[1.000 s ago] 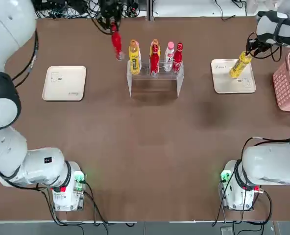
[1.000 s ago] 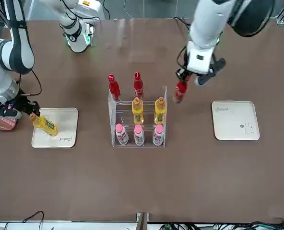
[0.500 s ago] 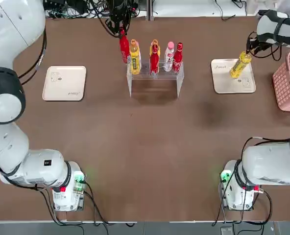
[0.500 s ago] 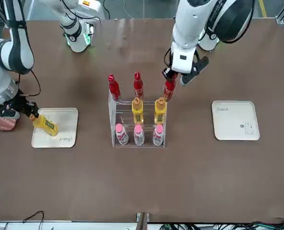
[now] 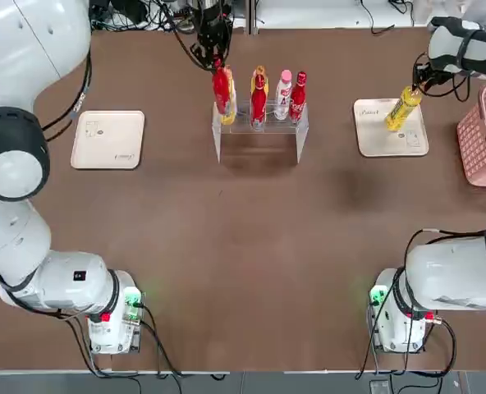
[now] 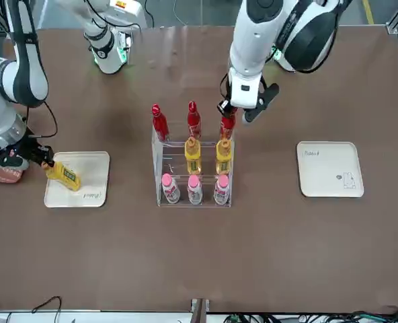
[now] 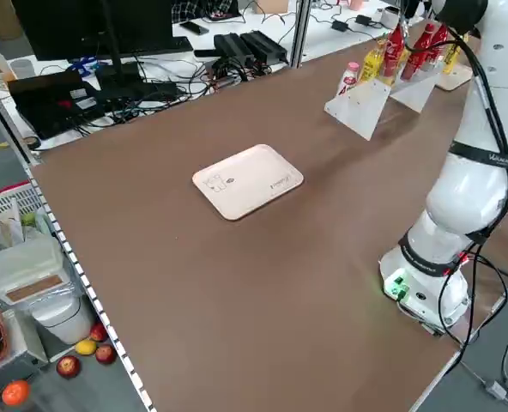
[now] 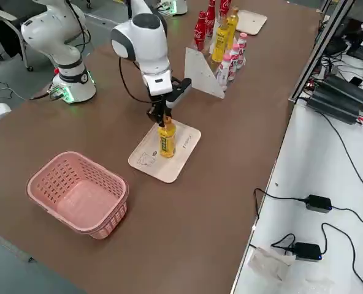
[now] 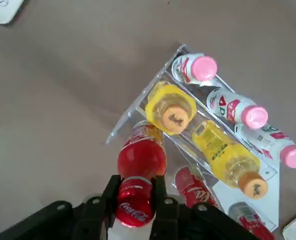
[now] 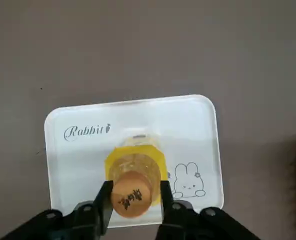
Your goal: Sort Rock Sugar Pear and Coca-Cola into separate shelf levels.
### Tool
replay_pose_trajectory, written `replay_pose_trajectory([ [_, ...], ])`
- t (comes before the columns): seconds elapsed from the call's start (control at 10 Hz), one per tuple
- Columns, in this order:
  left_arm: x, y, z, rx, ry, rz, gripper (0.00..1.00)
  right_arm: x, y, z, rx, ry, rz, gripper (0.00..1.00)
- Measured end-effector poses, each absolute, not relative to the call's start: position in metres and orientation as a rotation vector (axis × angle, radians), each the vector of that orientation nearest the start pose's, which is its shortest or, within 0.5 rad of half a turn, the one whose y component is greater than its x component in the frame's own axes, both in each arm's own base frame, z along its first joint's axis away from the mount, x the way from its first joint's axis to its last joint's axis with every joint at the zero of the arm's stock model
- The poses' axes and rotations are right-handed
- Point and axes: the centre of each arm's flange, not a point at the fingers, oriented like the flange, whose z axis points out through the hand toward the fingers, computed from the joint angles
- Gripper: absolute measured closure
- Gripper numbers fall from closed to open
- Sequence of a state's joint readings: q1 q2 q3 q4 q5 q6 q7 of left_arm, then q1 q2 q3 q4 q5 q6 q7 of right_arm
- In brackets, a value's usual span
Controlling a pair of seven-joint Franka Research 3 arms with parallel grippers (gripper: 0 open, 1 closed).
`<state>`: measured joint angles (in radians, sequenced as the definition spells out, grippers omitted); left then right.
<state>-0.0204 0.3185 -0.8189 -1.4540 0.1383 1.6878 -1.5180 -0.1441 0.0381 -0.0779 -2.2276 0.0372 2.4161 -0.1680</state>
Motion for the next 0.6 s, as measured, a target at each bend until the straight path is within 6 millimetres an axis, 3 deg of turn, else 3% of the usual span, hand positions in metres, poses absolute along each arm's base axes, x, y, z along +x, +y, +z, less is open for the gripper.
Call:
replay_pose_trajectory([
  [0.2,0.478,-0.416,0.55,-3.0,-1.071,0.132,0.68,0.533,-0.119,0.373,-3.135,0.123,-0.242,0.65],
  [0.6,0.47,-0.415,0.536,-2.943,-1.029,0.169,0.68,0.534,-0.119,0.373,-3.135,0.122,-0.242,0.66],
])
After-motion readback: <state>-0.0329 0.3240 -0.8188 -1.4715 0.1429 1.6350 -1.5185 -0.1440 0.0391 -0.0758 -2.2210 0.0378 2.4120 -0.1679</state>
